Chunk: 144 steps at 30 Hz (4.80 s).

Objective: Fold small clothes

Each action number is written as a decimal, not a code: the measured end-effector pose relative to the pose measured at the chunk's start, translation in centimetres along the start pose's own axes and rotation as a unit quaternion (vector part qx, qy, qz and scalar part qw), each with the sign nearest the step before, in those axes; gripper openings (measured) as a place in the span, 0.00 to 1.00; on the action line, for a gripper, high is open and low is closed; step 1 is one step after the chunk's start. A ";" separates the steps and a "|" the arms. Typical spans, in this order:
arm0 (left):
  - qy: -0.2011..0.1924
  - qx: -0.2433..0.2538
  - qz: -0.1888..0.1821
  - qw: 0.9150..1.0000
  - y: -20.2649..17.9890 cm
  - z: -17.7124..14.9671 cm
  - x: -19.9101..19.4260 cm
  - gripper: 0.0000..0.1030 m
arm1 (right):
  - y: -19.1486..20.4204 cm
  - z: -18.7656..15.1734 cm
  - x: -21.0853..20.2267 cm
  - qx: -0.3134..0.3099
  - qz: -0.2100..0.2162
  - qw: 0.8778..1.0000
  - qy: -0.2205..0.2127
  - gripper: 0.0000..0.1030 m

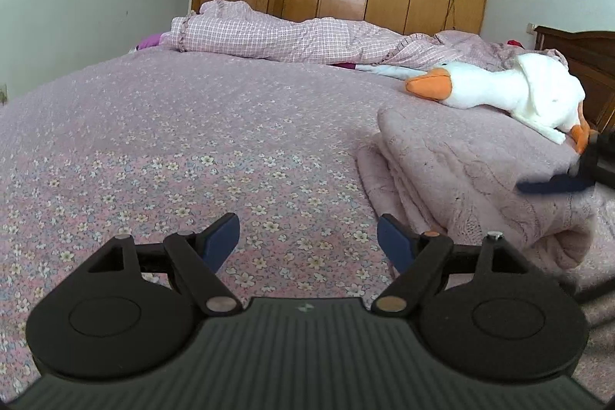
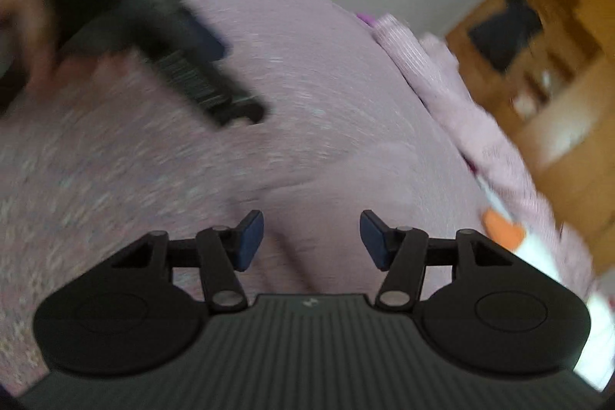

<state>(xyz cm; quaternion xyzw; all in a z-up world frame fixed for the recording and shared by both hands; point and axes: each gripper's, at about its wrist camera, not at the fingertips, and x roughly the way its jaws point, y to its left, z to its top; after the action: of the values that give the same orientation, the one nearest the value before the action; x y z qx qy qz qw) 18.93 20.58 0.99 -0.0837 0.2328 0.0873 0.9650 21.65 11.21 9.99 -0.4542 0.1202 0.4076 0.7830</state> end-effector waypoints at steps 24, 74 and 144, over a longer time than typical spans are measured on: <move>0.009 0.005 0.001 1.000 0.0 -0.1 0.0 0.82 | 0.0 1.0 3.5 0.132 -0.042 0.989 -0.047 0.16; -0.057 0.006 0.011 0.998 -6.8 2.6 -3.2 0.19 | -7.2 -13.4 -9.0 0.508 -0.099 0.854 -0.059 0.13; 0.090 0.052 -0.049 0.993 -8.5 1.6 4.6 0.09 | -8.9 -15.5 -2.7 0.533 -0.041 0.845 -0.010 0.02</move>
<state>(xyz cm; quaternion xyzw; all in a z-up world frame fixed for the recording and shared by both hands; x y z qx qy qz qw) 25.37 13.24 1.27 -0.0526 0.3185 0.0201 0.9462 29.42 -5.02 8.37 0.0332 0.2920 0.2526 0.9219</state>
